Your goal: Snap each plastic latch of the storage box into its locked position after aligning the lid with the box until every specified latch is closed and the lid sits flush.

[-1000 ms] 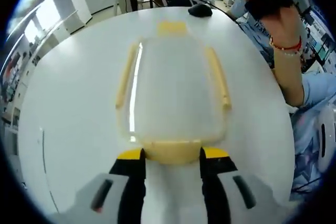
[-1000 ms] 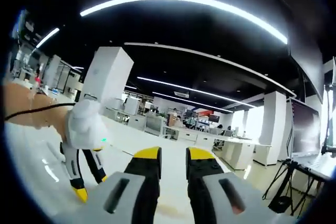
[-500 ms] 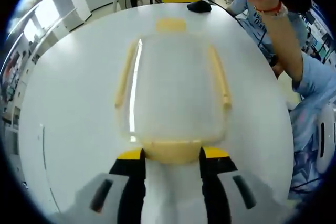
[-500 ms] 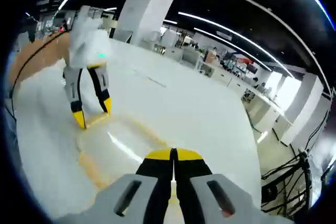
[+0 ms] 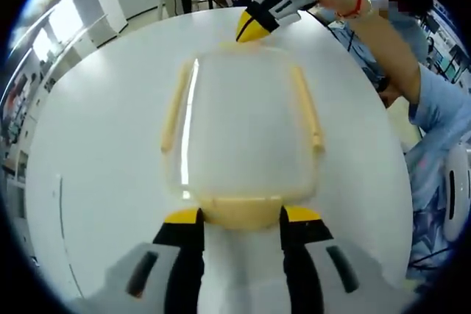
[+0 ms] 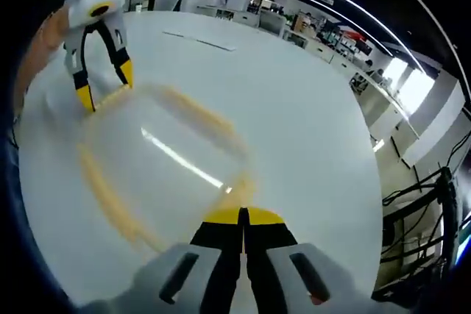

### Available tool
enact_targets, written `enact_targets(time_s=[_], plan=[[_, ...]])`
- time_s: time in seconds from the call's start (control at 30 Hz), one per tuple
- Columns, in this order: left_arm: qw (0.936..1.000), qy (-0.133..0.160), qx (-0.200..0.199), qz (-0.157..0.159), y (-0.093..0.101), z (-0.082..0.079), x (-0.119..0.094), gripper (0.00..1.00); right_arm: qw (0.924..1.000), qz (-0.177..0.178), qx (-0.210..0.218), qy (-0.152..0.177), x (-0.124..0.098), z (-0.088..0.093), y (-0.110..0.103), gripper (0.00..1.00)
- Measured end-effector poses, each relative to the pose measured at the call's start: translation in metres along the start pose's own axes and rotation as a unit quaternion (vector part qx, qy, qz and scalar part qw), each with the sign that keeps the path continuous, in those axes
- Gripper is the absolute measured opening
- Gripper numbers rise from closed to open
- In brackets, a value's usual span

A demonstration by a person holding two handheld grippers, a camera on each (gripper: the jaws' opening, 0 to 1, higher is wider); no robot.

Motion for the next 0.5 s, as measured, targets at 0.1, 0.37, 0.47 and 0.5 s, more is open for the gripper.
enact_targets(time_s=[0.1, 0.37, 0.47, 0.5], plan=[[1.0, 0.001, 0.001, 0.0, 0.0, 0.0, 0.0, 0.41, 0.9989, 0.004, -0.042, 0.02, -0.004, -0.005, 0.005, 0.0], [0.9995, 0.002, 0.027, -0.014, -0.005, 0.0, -0.002, 0.41, 0.981, -0.046, -0.187, -0.018, -0.019, -0.005, 0.01, 0.19], [0.9995, 0.004, 0.028, -0.013, -0.005, 0.0, -0.002, 0.41, 0.971, -0.101, -0.213, -0.037, -0.021, 0.002, 0.002, 0.26], [0.9996, 0.004, 0.025, -0.01, -0.005, 0.0, -0.002, 0.4, 0.9674, -0.117, -0.22, -0.044, -0.022, 0.004, 0.001, 0.28]])
Point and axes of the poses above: the point that each gripper's makers call its tool centre point, and the gripper's own axes: x roughly forward along the fingers, y roughly to its right, z roughly out of its underside, the point moved 3 cm from there along -x, roughly backward along the fingers, and after that the axes turned 3 degrees about x, right-handed, at the moved point
